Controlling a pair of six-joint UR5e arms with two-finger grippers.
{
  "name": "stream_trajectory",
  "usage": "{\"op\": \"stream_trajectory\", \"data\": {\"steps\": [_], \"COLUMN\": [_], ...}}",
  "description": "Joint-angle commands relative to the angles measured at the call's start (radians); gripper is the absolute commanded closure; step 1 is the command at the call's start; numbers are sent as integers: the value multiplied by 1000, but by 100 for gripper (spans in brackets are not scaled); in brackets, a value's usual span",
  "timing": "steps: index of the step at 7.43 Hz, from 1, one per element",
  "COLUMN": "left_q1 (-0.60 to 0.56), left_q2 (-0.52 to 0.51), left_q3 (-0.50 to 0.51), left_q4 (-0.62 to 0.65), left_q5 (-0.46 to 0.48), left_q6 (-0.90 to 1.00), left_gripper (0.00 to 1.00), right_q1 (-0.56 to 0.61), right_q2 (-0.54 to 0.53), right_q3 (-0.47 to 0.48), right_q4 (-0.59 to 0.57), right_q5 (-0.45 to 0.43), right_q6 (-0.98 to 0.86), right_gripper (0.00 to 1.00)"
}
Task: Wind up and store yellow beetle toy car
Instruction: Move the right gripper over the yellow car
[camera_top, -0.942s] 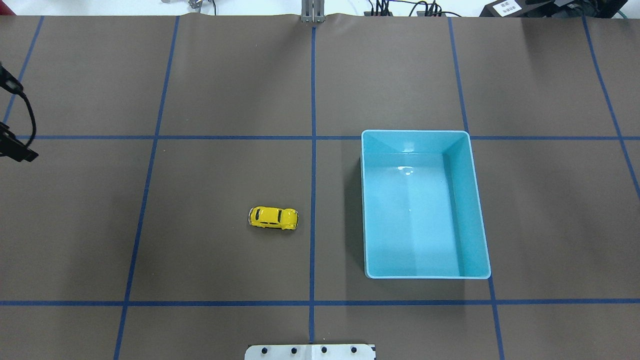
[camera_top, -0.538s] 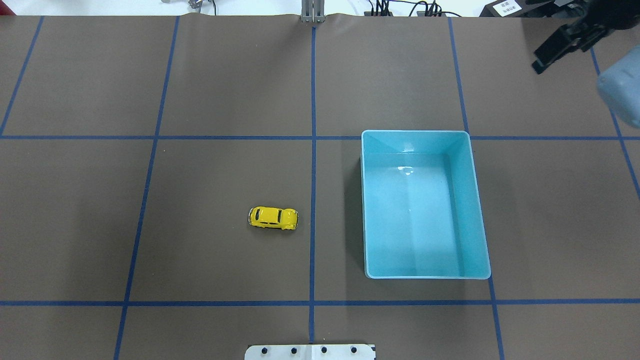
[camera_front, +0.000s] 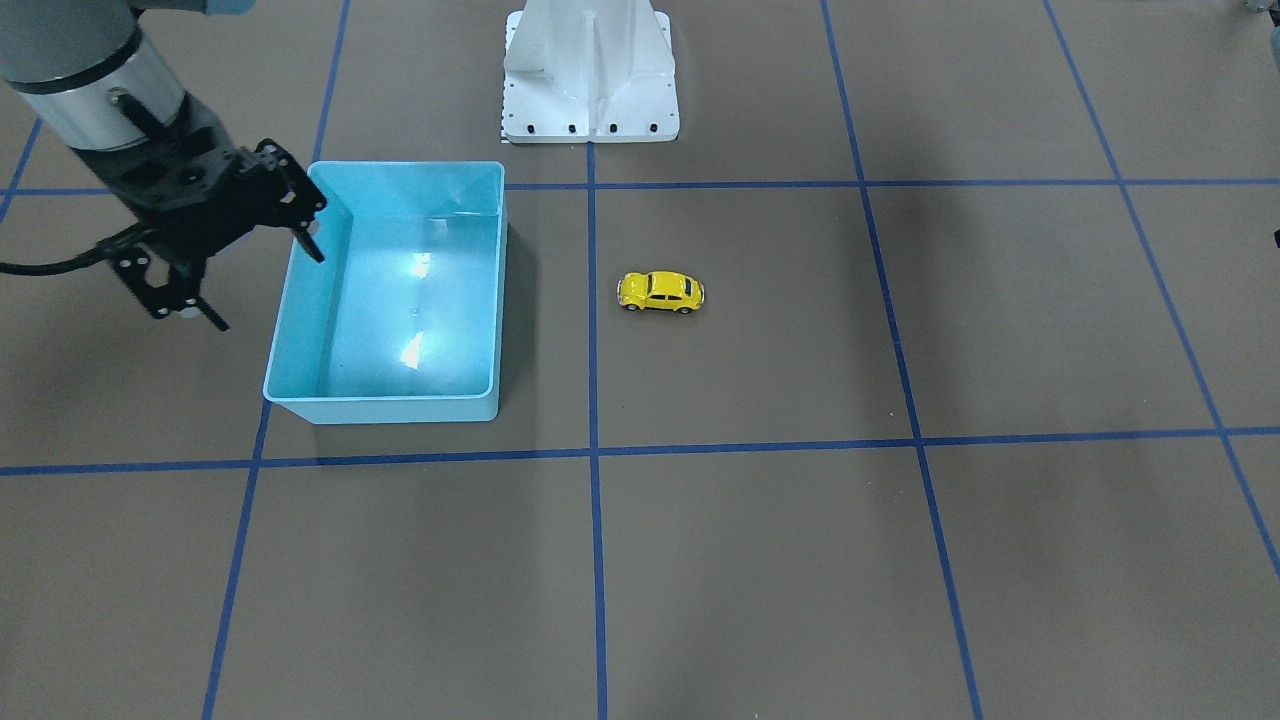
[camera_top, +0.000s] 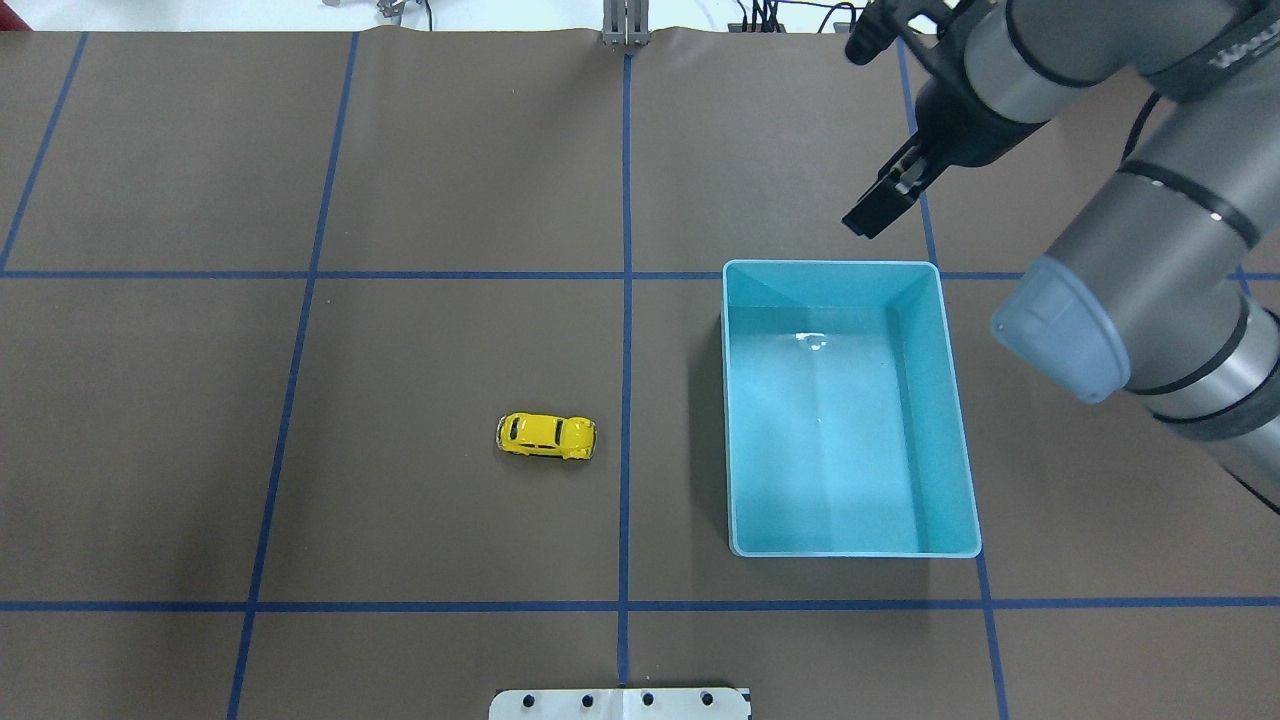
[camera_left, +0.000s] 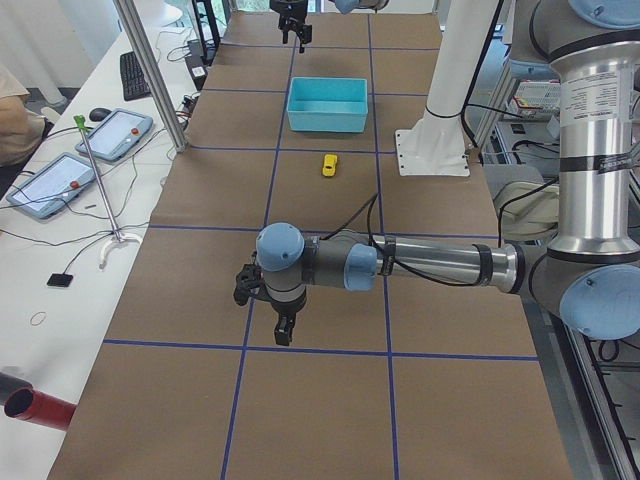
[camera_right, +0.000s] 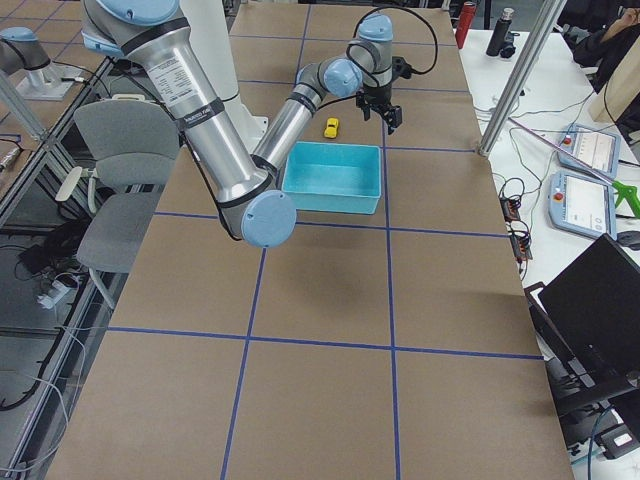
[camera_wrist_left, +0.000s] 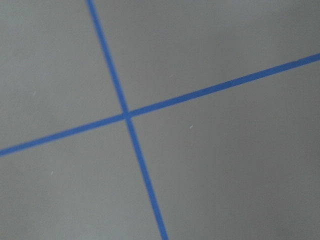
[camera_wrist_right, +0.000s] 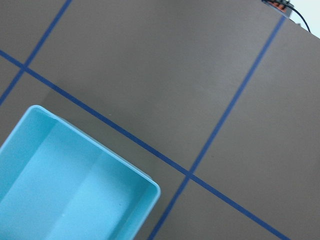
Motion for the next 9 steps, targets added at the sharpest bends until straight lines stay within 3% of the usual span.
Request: {"op": "stream_trajectory", "data": {"steps": [1, 4, 6, 8, 9], "left_q1": [-34, -42, -40, -40, -40], "left_q2": [1, 1, -5, -5, -5], "left_q3": [0, 17, 17, 19, 19], "left_q4": [84, 84, 77, 74, 74], "left_q5": [-9, -6, -5, -5, -6], "left_q6": [1, 4, 8, 16, 16], "left_gripper": [0, 0, 0, 0, 0], "right_q1": [-142, -297, -334, -353, -353], "right_q2": [16, 110, 185, 229, 226], "right_q3": [-1, -81, -201, -356, -353], "right_q4": [107, 117, 125, 289, 292], "right_q5": [-29, -131, -151, -191, -179], "right_q6": [-15, -116, -182, -170, -165], "right_gripper": [0, 0, 0, 0, 0]}}
